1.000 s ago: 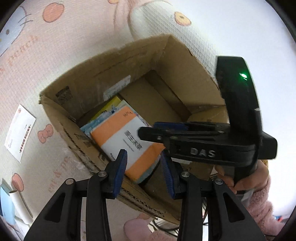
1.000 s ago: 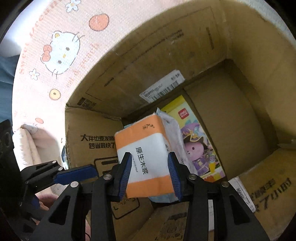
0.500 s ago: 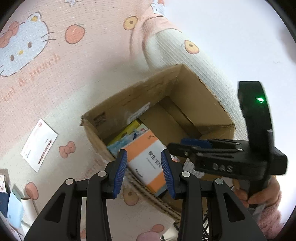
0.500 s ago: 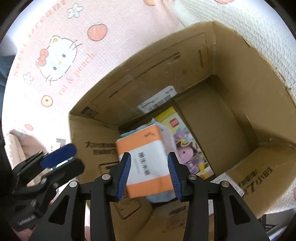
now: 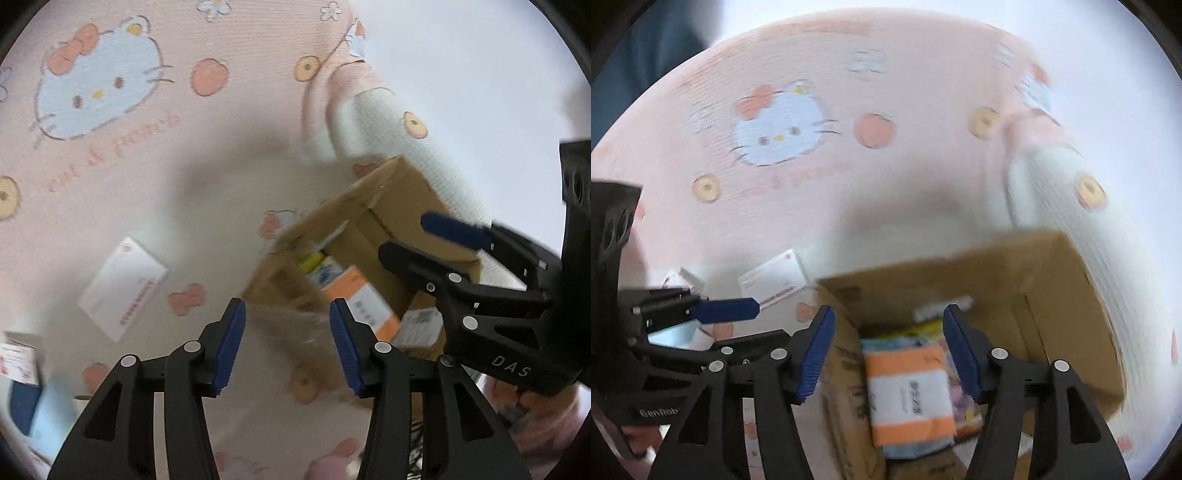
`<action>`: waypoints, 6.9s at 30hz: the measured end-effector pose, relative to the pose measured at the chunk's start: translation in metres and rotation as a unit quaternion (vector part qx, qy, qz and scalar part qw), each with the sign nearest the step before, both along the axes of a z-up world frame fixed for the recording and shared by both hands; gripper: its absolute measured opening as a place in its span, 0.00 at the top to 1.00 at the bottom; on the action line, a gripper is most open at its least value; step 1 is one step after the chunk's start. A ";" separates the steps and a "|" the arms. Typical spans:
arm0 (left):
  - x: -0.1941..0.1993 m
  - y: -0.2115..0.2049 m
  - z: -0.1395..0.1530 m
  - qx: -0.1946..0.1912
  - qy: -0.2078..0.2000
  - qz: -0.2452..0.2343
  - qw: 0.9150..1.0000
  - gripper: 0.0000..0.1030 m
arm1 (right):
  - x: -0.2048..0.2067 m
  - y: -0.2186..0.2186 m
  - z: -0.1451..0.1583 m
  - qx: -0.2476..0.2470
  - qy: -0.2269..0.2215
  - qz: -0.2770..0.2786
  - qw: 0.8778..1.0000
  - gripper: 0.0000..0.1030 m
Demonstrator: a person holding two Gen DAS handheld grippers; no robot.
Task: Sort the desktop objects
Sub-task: 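Withdraw both tools from the box toward the light-blue LUCKY case, then position both open tools around the light-blue LUCKY glasses case, then close both tools on the LUCKY case from either side, then lift the LUCKY case with both tools off the bedspread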
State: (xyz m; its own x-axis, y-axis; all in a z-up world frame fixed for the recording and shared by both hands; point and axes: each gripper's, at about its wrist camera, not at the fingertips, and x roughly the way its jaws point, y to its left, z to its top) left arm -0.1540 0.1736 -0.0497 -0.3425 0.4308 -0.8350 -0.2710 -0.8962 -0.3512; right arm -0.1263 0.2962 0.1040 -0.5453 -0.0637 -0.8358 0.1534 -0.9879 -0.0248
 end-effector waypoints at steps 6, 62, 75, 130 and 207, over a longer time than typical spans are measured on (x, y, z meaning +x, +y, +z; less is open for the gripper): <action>0.015 -0.040 0.009 -0.044 0.067 -0.010 0.997 0.49 | -0.005 -0.043 0.001 -0.036 0.013 0.050 0.998 0.42; 0.174 -0.381 -0.197 0.064 -0.146 0.434 0.887 0.49 | -0.014 -0.292 -0.216 -0.197 -0.157 0.237 0.938 0.36; 0.152 -0.373 -0.200 0.062 -0.150 0.408 0.898 0.49 | -0.037 -0.303 -0.249 -0.233 -0.207 0.255 0.915 0.73; 0.027 -0.158 -0.188 0.067 -0.151 0.187 0.968 0.54 | 0.001 -0.131 -0.192 -0.039 -0.110 0.079 0.990 0.66; 0.026 -0.165 -0.200 0.197 -0.148 0.201 0.948 0.58 | -0.014 -0.144 -0.211 -0.192 -0.176 0.138 0.956 0.49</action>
